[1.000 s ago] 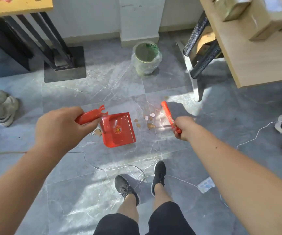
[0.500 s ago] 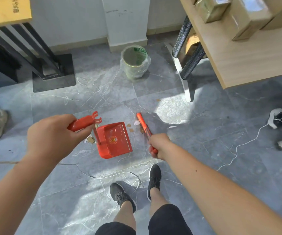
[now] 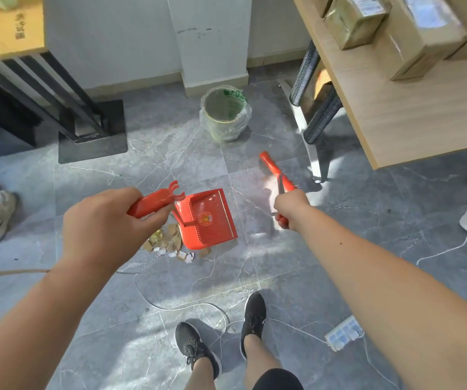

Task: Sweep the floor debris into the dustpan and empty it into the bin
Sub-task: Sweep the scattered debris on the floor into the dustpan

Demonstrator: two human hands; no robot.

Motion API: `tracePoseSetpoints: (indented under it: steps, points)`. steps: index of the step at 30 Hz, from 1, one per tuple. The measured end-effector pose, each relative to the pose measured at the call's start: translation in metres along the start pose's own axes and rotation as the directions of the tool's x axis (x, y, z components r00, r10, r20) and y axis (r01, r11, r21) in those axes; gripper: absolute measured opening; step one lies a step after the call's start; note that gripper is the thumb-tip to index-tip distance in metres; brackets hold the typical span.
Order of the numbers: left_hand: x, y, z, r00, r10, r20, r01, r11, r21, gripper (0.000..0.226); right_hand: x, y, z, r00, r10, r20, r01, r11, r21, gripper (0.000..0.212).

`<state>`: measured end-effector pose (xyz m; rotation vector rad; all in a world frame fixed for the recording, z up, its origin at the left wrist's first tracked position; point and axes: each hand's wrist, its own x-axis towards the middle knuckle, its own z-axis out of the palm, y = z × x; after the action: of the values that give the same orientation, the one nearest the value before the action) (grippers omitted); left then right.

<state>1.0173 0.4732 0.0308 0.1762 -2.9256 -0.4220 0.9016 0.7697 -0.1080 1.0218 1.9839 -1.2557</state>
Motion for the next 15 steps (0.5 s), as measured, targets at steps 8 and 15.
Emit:
tracePoseSetpoints:
  steps: [8,15]
  points:
    - [0.006,0.01,0.021,0.997,-0.019,-0.071,0.018,1.0,-0.007,0.049,0.049,-0.006,0.004,0.994,-0.027,0.111,0.059,0.953,-0.297,0.018]
    - [-0.018,-0.008,0.014,0.999,-0.021,-0.033,0.02,1.0,-0.008,0.052,0.012,0.051,0.019,0.976,0.016,0.215,0.07,0.918,-0.39,0.034]
